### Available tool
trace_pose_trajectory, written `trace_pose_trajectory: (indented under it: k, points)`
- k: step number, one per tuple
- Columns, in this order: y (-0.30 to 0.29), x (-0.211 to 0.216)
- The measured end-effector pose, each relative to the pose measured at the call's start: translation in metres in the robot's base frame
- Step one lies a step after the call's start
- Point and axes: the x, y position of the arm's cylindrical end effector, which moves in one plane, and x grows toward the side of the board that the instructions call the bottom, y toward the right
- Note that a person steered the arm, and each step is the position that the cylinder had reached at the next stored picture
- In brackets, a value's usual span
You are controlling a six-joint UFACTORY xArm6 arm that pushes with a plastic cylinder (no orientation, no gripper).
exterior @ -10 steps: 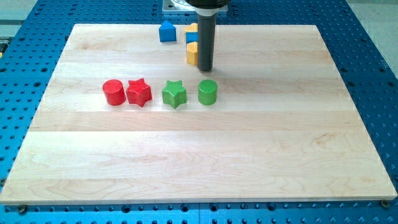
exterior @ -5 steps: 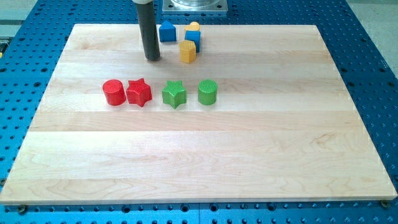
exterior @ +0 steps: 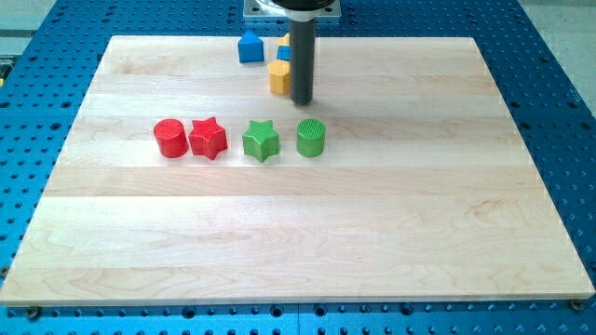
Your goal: Place the triangle below hexagon
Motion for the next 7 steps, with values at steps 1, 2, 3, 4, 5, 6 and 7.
trace_pose_trajectory:
  k: [1,2,3,4,5,6,7]
  points:
    - [-0.105,0.011]
    - [-0.214,0.012]
    - [-0.249,-0.021]
    - [-0.245,-0.074]
    - [-0.209,-0.122]
    - [-0.159,-0.131]
    - [-0.114,-0.132]
